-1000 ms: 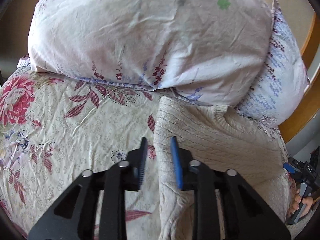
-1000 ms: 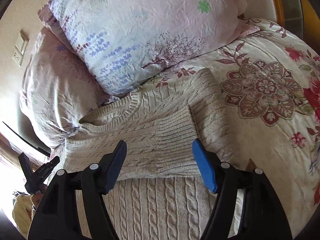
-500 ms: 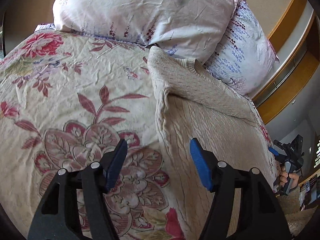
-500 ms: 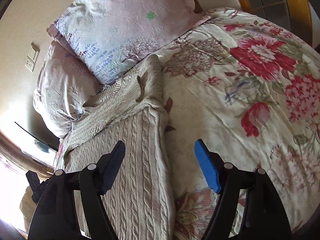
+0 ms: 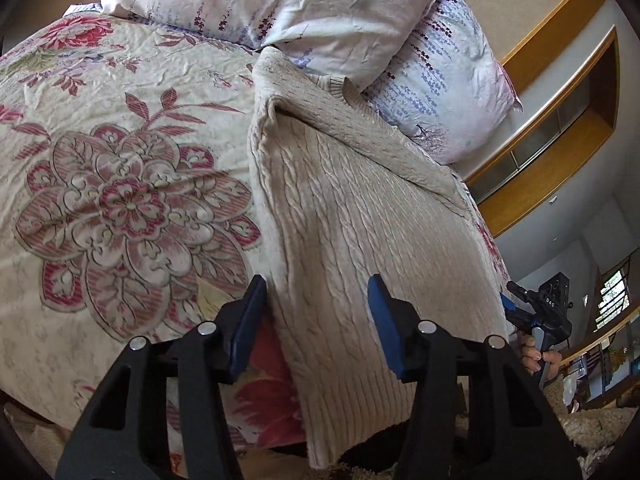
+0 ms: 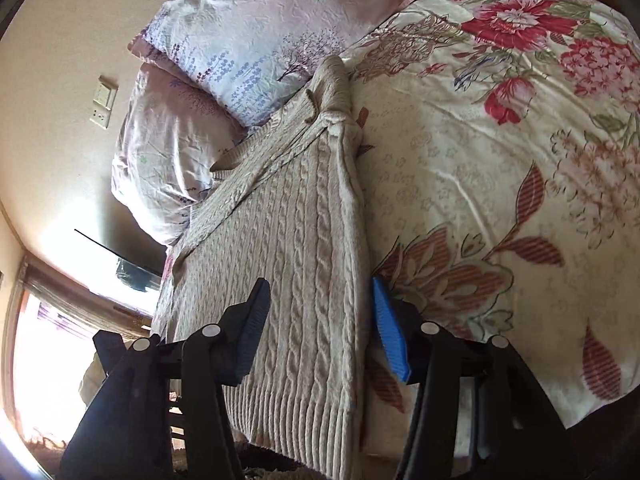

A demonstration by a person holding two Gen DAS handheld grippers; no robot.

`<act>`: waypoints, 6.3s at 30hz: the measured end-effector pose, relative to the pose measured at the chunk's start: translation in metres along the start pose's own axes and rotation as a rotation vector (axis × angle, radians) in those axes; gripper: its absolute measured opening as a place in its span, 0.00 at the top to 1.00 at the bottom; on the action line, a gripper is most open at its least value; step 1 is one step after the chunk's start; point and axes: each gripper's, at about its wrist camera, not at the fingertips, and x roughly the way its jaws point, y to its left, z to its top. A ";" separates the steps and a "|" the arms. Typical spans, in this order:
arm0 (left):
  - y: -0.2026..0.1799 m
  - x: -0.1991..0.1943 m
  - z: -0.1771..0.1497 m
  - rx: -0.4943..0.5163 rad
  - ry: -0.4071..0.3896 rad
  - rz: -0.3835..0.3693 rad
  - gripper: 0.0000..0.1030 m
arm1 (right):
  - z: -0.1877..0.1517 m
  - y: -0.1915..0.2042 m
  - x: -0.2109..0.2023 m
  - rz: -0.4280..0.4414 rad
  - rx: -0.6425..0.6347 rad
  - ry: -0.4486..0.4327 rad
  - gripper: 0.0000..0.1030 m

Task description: Fold small clothes

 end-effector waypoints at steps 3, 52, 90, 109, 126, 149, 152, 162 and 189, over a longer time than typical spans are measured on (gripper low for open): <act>-0.005 -0.004 -0.013 -0.003 0.002 -0.020 0.55 | -0.010 0.003 0.000 0.077 0.002 0.031 0.54; 0.008 0.061 0.162 -0.131 -0.204 -0.019 0.94 | 0.129 0.043 0.054 0.182 0.007 -0.211 0.92; 0.036 0.114 0.226 -0.337 -0.251 -0.032 0.37 | 0.215 0.012 0.119 0.050 0.268 -0.326 0.35; 0.021 0.105 0.188 -0.041 -0.069 0.147 0.53 | 0.194 0.028 0.134 -0.209 -0.082 -0.105 0.55; 0.009 0.119 0.190 0.021 -0.053 0.244 0.93 | 0.175 0.034 0.117 -0.235 -0.077 -0.168 0.91; -0.066 0.102 0.163 0.228 -0.157 0.217 0.36 | 0.137 0.083 0.090 -0.210 -0.256 -0.229 0.23; -0.066 0.118 0.161 0.225 -0.126 0.257 0.35 | 0.134 0.078 0.098 -0.224 -0.248 -0.191 0.27; -0.045 0.142 0.156 0.171 -0.068 0.319 0.34 | 0.124 0.065 0.124 -0.297 -0.258 -0.087 0.32; -0.048 0.143 0.157 0.183 -0.062 0.237 0.02 | 0.113 0.199 0.259 -0.635 -0.505 -0.023 0.01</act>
